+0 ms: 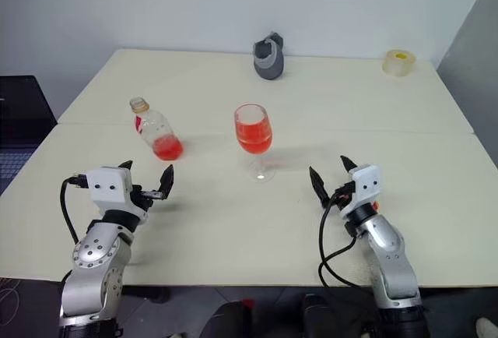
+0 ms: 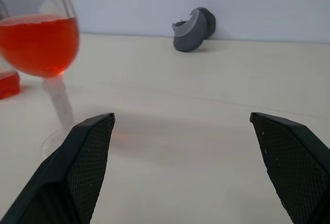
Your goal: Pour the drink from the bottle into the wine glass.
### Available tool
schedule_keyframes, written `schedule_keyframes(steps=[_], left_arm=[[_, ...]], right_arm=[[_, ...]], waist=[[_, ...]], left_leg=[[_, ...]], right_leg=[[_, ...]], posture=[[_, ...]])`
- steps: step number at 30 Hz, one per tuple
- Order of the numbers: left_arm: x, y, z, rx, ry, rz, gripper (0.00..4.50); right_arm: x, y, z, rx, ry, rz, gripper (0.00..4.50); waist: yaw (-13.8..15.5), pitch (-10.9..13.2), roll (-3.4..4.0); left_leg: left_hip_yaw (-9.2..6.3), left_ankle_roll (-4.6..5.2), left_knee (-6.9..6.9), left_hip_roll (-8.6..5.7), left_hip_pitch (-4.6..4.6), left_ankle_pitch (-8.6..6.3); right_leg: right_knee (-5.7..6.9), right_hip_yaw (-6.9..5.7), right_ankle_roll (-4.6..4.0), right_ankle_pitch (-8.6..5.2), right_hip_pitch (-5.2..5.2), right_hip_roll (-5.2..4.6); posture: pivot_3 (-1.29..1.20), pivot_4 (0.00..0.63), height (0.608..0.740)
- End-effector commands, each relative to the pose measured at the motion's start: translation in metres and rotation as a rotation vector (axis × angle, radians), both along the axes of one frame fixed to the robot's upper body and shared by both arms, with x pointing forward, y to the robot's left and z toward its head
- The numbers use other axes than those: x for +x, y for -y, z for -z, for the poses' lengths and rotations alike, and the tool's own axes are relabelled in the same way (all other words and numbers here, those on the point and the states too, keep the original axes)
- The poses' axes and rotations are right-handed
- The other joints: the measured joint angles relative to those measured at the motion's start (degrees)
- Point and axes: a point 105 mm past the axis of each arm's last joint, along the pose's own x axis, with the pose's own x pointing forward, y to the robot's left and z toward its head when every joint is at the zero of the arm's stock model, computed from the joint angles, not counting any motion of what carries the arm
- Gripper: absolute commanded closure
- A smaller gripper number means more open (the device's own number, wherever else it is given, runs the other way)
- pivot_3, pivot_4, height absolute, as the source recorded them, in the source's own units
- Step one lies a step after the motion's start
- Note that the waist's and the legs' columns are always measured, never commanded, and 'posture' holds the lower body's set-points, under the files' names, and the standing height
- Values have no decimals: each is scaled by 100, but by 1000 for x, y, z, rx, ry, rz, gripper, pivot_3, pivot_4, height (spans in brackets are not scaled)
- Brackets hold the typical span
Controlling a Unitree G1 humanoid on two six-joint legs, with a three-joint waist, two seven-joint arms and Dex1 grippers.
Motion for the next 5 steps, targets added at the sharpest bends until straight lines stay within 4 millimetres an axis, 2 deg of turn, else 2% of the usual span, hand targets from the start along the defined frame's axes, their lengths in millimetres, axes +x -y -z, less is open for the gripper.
schedule_keyframes(steps=[1, 5], left_arm=[[-1, 6, -14, 4, 47, 34, 43], [-1, 7, -16, 14, 70, 41, 43]], right_arm=[[2, 5, -13, -1, 68, 15, 0], [2, 2, -12, -4, 65, -6, 0]], waist=[[-1, 0, 0], [-1, 0, 0]], left_leg=[[0, 0, 0, 0, 0, 0], [2, 0, 0, 0, 1, 0]], right_leg=[[0, 0, 0, 0, 0, 0], [0, 2, 0, 0, 0, 0]], posture=[[0, 150, 740], [0, 150, 740]])
